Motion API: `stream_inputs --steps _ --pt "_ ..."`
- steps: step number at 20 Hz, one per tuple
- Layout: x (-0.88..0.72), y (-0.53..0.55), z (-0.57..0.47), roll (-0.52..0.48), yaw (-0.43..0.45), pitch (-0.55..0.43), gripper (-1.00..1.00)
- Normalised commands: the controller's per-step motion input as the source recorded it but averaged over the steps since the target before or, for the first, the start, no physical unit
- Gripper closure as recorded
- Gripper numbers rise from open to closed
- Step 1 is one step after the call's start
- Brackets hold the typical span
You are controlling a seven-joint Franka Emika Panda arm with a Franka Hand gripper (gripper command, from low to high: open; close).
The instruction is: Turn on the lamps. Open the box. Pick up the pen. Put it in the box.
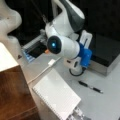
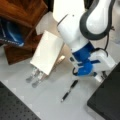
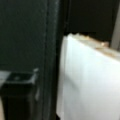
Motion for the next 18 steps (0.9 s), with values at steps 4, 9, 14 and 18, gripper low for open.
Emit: stream_inputs --steps 4,9,14,18 --pt "-0.07 0.1 0.02 0.031 -0.14 0.009 1.0" --pt "-0.06 0.12 0.17 0.008 -0.143 0.055 1.0" --pt "-0.03 0.12 0.32 -0.021 -0.106 0.114 1.0" --pt "0.05 0.17 0.44 -0.068 -0.042 0.134 1.0"
